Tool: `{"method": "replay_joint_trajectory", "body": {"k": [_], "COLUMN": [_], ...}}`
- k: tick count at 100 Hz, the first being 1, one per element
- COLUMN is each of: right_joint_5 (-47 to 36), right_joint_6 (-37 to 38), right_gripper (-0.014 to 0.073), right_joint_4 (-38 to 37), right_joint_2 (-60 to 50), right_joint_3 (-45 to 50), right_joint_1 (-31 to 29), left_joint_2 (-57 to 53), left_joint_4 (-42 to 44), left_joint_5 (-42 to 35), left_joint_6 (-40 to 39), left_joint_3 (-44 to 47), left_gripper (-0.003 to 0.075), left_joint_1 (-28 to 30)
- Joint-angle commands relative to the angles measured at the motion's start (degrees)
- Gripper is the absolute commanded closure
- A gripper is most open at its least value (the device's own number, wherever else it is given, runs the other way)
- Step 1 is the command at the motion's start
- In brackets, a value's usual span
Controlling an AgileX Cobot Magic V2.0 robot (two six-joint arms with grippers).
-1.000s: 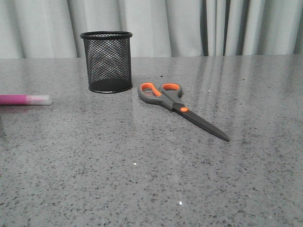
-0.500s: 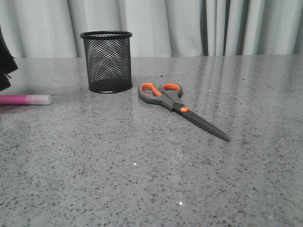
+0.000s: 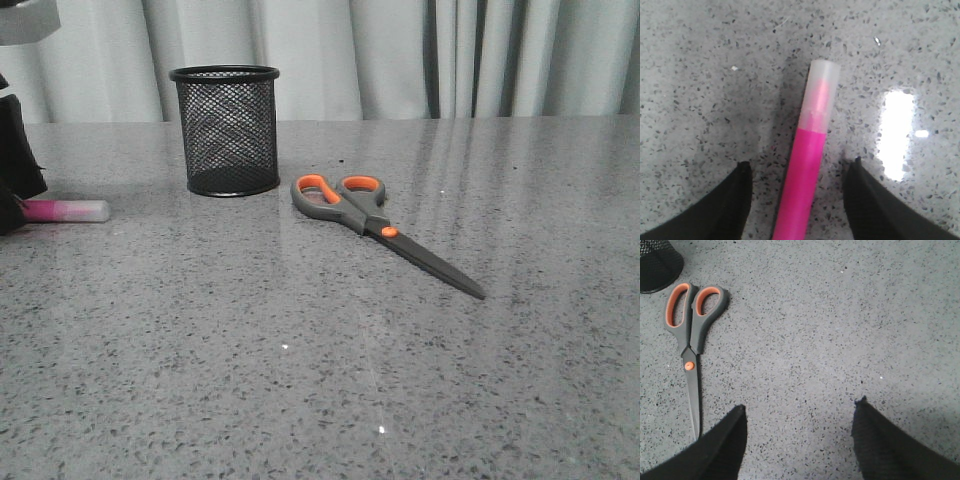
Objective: Put pen and scissors into bin
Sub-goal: 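Lift the highlighter with the left gripper and drop it into the mesh cup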
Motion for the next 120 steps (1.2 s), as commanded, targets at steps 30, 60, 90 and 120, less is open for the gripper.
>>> {"method": "replay_joint_trajectory", "body": {"k": [30, 60, 90, 120], "right_joint_5": [-2.7, -2.7, -2.6, -2.3], "right_joint_6": [-0.6, -0.6, -0.6, -0.6], "right_gripper": [0.0182, 0.0182, 0.0182, 0.0182], "right_joint_4": [0.9, 0.9, 0.9, 0.9], "right_joint_2": [-0.1, -0.1, -0.1, -0.1], "right_joint_3": [-2.1, -2.1, -2.1, -2.1], "right_joint_1": [0.2, 0.2, 0.2, 0.2], "left_joint_2": [-0.6, -2.3, -9.1, -4.2], "left_joint_4": [-1.5, -1.8, -30.9, -54.2], "left_joint_5": [1.4, 4.6, 2.3, -11.0], "left_joint_6": [0.1, -3.3, -7.2, -4.1], "left_joint_3": [-1.6, -7.3, -17.0, -17.0], "left_gripper": [0.0549, 0.0739, 0.0739, 0.0739], "left_joint_1": [0.1, 0.1, 0.1, -10.6]}}
